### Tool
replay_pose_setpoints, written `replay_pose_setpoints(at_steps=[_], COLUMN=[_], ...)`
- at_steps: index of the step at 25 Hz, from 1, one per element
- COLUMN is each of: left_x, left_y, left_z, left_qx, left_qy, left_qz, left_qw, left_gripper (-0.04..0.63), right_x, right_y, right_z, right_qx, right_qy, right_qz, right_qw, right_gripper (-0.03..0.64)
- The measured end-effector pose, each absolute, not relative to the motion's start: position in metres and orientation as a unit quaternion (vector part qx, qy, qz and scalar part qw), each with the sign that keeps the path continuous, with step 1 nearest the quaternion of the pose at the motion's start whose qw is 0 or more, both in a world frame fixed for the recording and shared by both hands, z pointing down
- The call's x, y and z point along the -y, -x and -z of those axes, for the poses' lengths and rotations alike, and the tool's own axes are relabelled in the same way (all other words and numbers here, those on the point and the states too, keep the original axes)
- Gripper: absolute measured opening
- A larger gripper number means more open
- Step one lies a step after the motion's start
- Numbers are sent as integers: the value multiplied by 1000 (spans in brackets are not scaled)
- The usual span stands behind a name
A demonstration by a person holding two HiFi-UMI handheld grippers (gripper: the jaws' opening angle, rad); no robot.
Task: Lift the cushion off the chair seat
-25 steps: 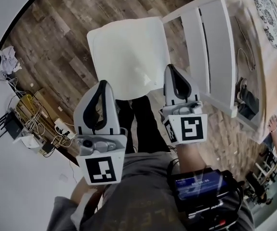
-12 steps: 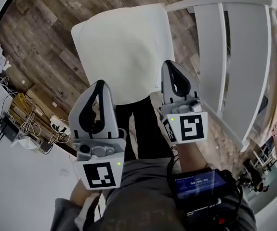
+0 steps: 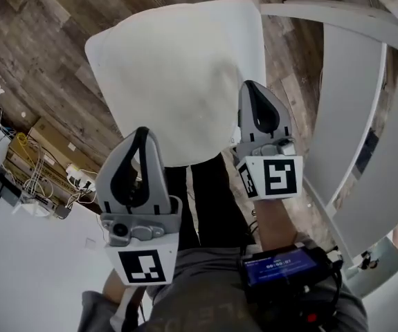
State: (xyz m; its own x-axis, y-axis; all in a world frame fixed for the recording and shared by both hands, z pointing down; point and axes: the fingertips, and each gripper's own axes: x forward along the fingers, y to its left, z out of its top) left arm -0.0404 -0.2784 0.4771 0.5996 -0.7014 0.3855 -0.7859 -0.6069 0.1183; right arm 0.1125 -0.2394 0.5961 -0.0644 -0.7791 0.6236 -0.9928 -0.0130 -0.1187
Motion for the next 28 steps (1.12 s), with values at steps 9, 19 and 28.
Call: replay_pose_setpoints(at_steps=[9, 19, 28], left_x=[283, 289, 290], left_y=[50, 53, 61], left_z=[-522, -542, -548], left_qx=[436, 449, 457], left_qy=[-870, -858, -850], left_qz=[-156, -167, -168], left_qw=[168, 188, 200], left_gripper=[6, 6, 6], right_x=[244, 257, 259], right_y=[-110, -112, -109], right_z=[-646, -694, -697], right_qx=[672, 670, 671], right_qy=[-647, -620, -610], right_qz=[-293, -335, -348], right_qw=[208, 233, 239], right_gripper=[35, 289, 295])
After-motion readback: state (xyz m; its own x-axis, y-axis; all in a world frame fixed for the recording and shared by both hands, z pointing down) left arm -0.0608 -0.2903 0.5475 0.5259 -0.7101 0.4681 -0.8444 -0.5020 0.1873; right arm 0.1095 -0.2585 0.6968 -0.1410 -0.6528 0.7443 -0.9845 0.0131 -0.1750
